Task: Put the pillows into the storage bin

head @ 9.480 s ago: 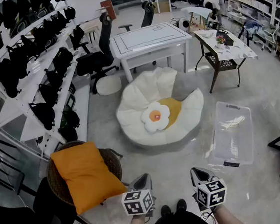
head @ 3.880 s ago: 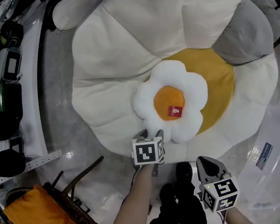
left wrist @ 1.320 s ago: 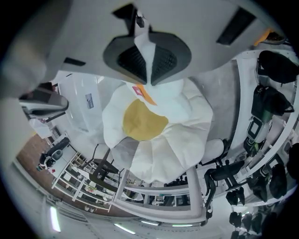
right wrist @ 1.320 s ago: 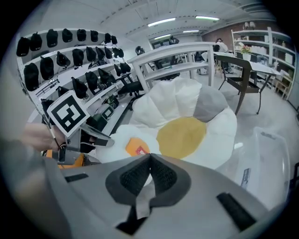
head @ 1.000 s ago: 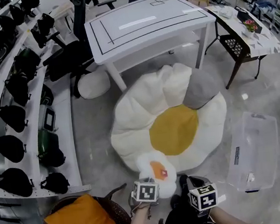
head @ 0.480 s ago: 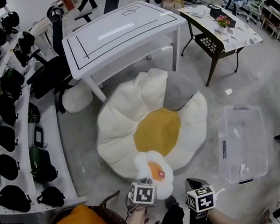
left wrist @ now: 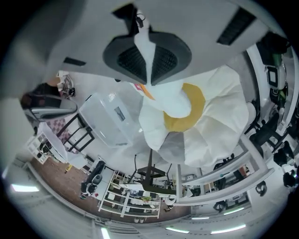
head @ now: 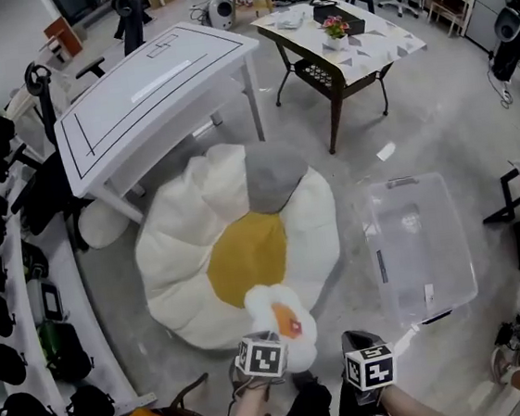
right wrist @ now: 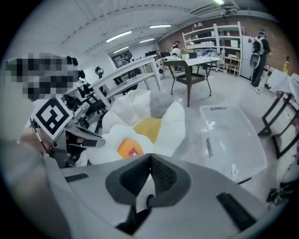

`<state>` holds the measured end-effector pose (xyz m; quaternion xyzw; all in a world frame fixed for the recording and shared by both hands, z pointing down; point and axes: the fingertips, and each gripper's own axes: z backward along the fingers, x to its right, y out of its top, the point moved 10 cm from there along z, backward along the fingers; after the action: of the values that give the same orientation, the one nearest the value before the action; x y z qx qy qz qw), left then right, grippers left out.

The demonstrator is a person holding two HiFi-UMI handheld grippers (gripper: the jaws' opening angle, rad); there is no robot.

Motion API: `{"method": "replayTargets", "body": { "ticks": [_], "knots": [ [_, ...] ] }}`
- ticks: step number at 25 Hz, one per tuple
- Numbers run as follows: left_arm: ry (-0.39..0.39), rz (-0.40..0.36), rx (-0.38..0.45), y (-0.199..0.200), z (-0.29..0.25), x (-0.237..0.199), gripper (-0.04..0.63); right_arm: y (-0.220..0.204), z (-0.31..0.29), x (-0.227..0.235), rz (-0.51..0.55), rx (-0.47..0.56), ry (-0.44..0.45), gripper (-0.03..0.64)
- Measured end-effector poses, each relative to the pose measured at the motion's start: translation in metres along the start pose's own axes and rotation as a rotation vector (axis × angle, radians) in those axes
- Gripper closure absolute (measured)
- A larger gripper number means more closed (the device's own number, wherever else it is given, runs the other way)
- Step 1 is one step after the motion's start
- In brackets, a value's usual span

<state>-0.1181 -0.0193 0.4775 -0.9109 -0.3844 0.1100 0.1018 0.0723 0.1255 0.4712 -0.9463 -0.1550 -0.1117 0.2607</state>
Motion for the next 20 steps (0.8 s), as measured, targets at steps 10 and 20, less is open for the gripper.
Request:
{"method": "replayTargets", "body": {
  "ticks": [10,20],
  "knots": [
    [-0.06,-0.143,-0.03,0.073,-0.034,0.106,0.568,0.002,0.035,0.107,-0.149,0.029,-0.071,0.617],
    [-0.131,-0.316,-0.054,0.144,-0.075,0.22,0.568,-0.019,0.066,0.212,-0.307,0.047,-0.161,0.617]
  ]
}}
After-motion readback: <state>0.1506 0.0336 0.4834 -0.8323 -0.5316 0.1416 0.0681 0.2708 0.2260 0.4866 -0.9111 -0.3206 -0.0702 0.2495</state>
